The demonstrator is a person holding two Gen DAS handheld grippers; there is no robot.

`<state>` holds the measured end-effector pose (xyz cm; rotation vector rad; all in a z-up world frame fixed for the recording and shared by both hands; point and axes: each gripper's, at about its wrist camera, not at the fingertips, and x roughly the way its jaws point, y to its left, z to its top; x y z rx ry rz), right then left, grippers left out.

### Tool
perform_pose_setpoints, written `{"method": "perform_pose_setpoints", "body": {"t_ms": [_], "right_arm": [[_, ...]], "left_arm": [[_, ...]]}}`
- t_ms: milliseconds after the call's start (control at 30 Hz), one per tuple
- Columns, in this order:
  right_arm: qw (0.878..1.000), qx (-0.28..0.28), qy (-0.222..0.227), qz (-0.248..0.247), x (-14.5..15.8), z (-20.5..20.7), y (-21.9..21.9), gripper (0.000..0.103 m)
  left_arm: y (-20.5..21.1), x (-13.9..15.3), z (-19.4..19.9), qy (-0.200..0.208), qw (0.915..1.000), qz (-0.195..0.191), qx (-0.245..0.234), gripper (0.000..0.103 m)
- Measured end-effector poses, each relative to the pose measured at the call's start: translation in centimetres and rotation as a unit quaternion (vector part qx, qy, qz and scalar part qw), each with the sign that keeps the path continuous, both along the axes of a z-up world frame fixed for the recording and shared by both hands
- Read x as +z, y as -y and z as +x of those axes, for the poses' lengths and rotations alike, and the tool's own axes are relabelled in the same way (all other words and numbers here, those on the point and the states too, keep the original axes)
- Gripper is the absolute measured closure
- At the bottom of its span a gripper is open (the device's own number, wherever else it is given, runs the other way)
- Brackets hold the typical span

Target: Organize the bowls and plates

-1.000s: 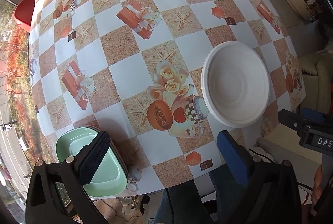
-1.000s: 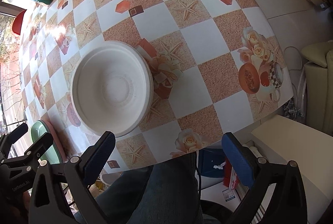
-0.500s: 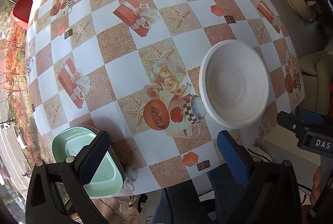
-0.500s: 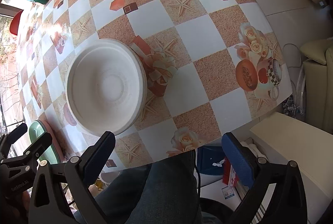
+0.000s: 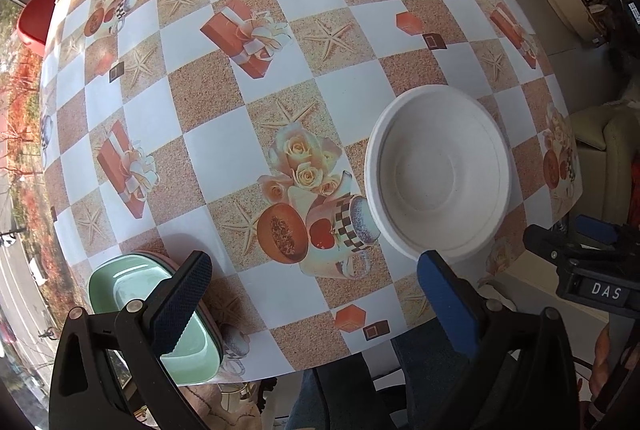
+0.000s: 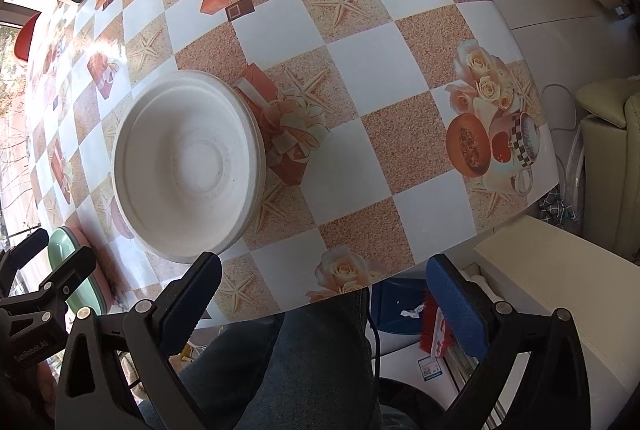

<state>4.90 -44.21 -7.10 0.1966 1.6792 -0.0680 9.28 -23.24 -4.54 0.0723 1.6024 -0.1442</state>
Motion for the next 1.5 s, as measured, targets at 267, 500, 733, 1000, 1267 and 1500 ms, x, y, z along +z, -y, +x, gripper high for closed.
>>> {"method": "perform_pose_setpoints", "body": {"t_ms": [267,500,733,1000,1267,1500], "right_arm": [[1.0,0.026,-0.004,-0.015,-1.1,1.9,-0.1,0.0],[0.997,0.079,-0.001,-0.026,-2.2,5.1,-1.9,0.0],[0.994,0.11,0.012,-0.015,-4.0,6.9,-3.1,0.0],[0.99,0.139,0.0,0.038,-5.9,7.6,-6.2,0.067],[0.986,0.164,-0.008,0.034,-6.3,7.3,-9.4,0.079],[0.98,0.198,-0.008,0.03,-6.6,5.9,-14.5,0.078]], "left_arm": [[1.5,-1.4,1.8,0.004,0.9999,-0.002,0.013,0.0],[2.5,-4.3,2.9,0.007,0.9988,0.034,0.033,0.001],[2.4,-7.4,3.1,-0.026,0.9965,0.054,0.059,0.015],[3.8,-8.3,3.9,-0.038,0.9971,0.0,0.066,0.041],[4.8,-8.4,2.7,-0.042,0.9971,-0.017,0.06,0.065],[0.9,-8.4,0.9,-0.047,0.9935,-0.01,0.103,0.065]]}}
